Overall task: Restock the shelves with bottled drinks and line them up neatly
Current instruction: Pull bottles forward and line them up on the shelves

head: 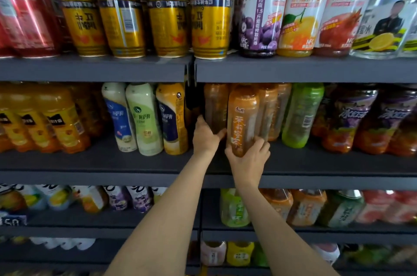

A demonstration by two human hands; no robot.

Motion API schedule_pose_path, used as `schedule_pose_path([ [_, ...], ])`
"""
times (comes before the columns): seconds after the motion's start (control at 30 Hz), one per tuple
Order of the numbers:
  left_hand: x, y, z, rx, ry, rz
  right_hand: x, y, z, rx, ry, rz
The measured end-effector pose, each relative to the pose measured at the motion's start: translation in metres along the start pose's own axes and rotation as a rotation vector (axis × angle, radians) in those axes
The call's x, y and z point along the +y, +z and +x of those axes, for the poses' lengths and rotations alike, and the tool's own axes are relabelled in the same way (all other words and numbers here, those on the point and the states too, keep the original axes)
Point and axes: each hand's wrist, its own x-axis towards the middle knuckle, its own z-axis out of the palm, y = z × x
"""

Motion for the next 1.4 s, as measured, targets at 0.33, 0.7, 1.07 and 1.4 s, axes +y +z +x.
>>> schedule_pose_path([
  [0.33,-0.002,-0.01,0.021,-0.18,-0.027,0.039,0.0,0.005,0.001,0.038,0.001,-0.029],
  [0.7,-0.01,-0.035,-0.018,-0.147,0.071,0.212,0.004,-0.007,0.008,-0.086,0.036,0.118],
  [1.07,0.008,-0.051,-0.051,0.02,-0.033,0.539,0.017,-0.024,0.02,-0.193,-0.136,0.002],
  [1.4,-0.001,-0.035,-0.046,0.048,0.033,0.286,0.024,-0.025,0.02,-0.171,-0.182,-0.05],
])
